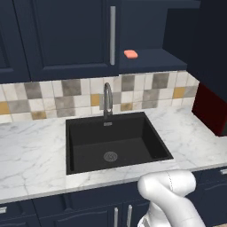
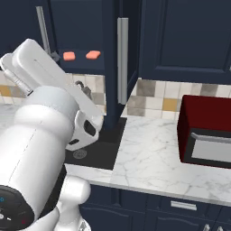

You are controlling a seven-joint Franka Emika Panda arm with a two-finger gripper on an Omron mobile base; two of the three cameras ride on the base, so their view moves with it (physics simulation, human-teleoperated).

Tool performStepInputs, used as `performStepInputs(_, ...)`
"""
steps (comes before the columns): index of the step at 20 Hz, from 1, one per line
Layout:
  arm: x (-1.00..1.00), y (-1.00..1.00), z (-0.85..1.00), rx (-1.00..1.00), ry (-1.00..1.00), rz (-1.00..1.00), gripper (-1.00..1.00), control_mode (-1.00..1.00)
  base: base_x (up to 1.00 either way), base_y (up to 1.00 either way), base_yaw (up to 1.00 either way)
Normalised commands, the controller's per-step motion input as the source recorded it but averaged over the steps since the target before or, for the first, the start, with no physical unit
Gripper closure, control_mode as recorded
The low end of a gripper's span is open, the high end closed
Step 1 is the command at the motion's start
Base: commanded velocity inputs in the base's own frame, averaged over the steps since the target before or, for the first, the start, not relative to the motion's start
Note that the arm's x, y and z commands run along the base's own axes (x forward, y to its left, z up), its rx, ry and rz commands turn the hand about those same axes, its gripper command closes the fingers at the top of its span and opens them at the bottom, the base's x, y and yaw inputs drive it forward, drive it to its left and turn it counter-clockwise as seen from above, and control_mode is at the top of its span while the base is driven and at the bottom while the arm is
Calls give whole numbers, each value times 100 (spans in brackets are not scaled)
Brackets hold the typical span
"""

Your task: Pick up the bar soap and bar soap from the sink, and place them back in the cabinet, and close the cabinet doors.

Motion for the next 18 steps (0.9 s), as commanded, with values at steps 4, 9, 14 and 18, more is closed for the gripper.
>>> performStepInputs(4, 2, -36, 0, 2, 0, 5, -100, -100, 0, 0, 0)
performStepInputs(9, 11, -27, -14, 0, 0, 5, -100, -100, 0, 0, 0)
performStepInputs(14, 16, -28, -31, 0, 0, 6, -100, -100, 0, 0, 0)
performStepInputs(18, 23, -28, -20, 0, 0, 4, -100, -100, 0, 0, 0)
